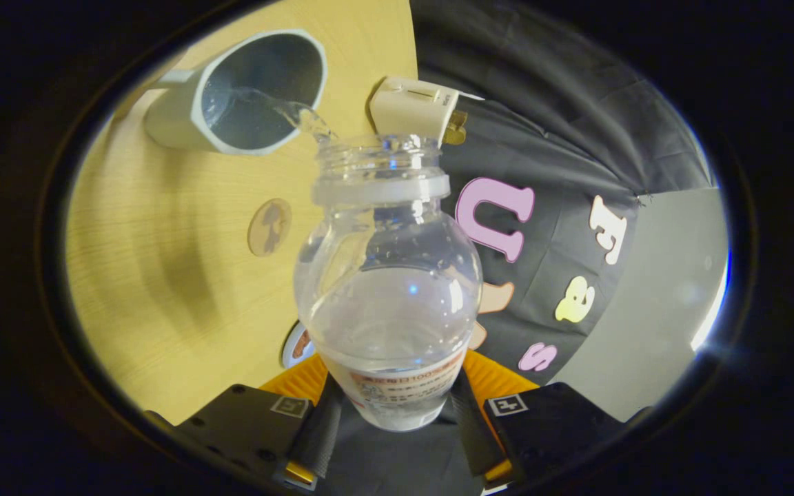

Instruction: Take the bottle from table, then pour the juice into the cup, finally place the bottle on the coaster

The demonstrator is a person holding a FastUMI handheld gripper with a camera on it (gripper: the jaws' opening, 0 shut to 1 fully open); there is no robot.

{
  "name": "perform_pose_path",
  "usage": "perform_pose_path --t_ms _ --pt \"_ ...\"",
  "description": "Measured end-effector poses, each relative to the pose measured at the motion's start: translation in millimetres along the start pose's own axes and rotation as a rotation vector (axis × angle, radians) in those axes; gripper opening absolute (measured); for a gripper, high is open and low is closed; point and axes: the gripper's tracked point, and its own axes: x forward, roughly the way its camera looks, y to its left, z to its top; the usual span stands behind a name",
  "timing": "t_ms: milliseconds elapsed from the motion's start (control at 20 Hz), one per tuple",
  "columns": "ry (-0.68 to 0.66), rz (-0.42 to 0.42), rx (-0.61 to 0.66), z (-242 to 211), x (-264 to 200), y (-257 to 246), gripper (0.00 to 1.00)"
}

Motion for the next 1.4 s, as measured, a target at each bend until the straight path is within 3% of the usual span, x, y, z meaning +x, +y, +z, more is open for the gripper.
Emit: perform_pose_path --t_ms 1400 --pt "-0.053 -0.072 -0.168 29 3 -31 0.78"
